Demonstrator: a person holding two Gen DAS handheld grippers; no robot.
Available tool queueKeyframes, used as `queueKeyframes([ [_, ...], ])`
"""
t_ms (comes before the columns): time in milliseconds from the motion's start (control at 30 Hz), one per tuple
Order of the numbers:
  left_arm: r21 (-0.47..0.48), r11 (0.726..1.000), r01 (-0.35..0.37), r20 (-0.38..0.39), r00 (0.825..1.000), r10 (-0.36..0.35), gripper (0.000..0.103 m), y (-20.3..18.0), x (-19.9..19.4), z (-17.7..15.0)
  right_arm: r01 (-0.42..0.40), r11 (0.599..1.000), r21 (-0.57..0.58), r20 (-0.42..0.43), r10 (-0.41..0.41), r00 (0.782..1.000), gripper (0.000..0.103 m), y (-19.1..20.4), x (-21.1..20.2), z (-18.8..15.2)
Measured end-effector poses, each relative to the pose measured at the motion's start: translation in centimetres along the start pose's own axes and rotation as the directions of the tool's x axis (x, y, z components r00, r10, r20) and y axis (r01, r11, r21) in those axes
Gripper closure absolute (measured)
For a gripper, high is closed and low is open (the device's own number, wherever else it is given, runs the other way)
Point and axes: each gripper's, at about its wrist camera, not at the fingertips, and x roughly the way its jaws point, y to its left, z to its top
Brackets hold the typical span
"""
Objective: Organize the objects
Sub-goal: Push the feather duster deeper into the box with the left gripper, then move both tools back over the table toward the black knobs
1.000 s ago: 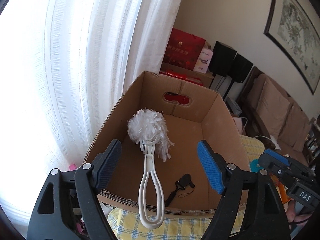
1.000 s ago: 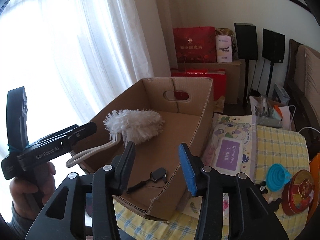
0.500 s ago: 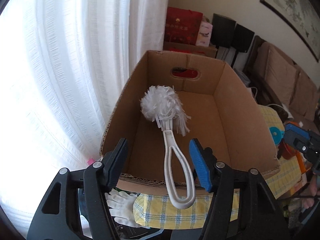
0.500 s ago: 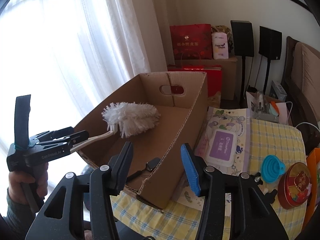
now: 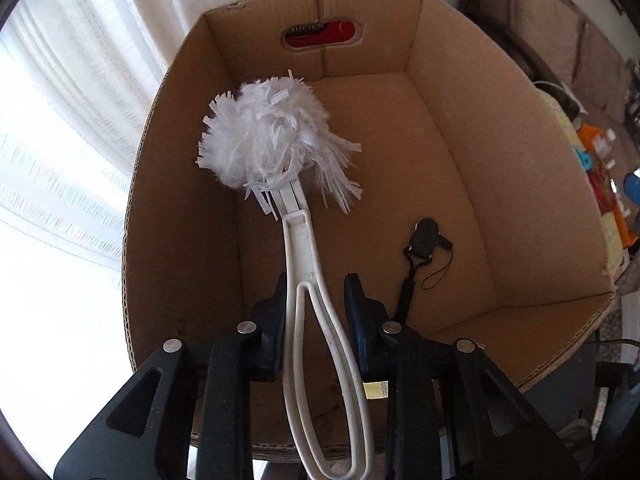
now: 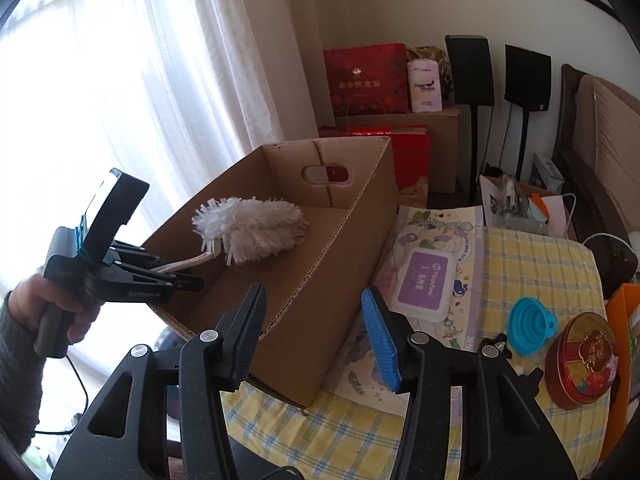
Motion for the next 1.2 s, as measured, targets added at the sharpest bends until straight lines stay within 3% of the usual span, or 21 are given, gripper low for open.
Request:
queueKeyframes([
  [233, -0.013, 0.999, -0.043, -0.054, 0.998, 0.043, 0.080, 0.7, 1.7, 2.3, -0.001, 1.000, -0.003, -0.006, 0.001, 1.000, 0.052, 0.0, 0.0, -0.3],
  [300, -0.054, 0.995, -0.089, -0.055, 0.995, 0.086, 0.078, 1.4, 2.1, 2.7, 0.001, 1.000, -0.004, -0.004, -0.001, 1.000, 0.052, 0.0, -0.2, -0.3],
  [400, -0.108, 0.992, -0.070, -0.001, 0.998, 0.070, 0.068, 2.0, 0.9, 2.4, 0.009, 1.000, 0.000, 0.000, -0.009, 1.000, 0.052, -0.4, -0.7, -0.4],
  [467, -0.128, 0.991, -0.041, 0.072, 0.996, 0.051, 0.039, 1.7, -0.7, 1.9, 0.014, 1.000, 0.005, 0.003, -0.014, 1.000, 0.052, -0.8, -1.0, -0.4],
  [533, -0.135, 0.990, -0.039, 0.153, 0.986, 0.060, 0.031, 1.1, -2.5, 1.1, 0.021, 1.000, 0.014, 0.005, -0.021, 1.000, 0.052, -1.3, -1.2, -0.3],
  [633, -0.121, 0.993, -0.006, 0.215, 0.976, 0.032, 0.031, -0.3, -4.1, 0.2, 0.032, 0.999, 0.028, 0.009, -0.033, 0.999, 0.051, -1.9, -1.5, -0.2],
  [700, -0.118, 0.993, 0.013, 0.252, 0.968, 0.017, 0.030, -1.1, -4.9, 0.1, 0.043, 0.998, 0.037, 0.012, -0.044, 0.999, 0.047, -2.3, -1.8, -0.2],
  [833, -0.116, 0.992, 0.051, 0.335, 0.942, -0.009, 0.016, -2.8, -6.7, -0.5, 0.081, 0.995, 0.051, 0.028, -0.082, 0.996, 0.026, -3.0, -2.5, -0.2],
  [933, -0.108, 0.992, 0.067, 0.378, 0.925, -0.021, 0.015, -3.6, -7.6, -0.4, 0.114, 0.992, 0.049, 0.038, -0.116, 0.993, 0.020, -3.5, -3.3, -0.2],
  [1033, -0.082, 0.990, 0.116, 0.405, 0.911, -0.073, 0.000, -5.2, -8.7, -0.3, 0.134, 0.989, 0.056, 0.043, -0.136, 0.990, 0.016, -4.3, -4.0, -0.3],
  [1200, -0.032, 0.986, 0.166, 0.446, 0.885, -0.134, 0.000, -8.1, -10.4, -0.9, 0.162, 0.983, 0.085, 0.043, -0.166, 0.985, 0.005, -6.3, -5.3, -0.6],
])
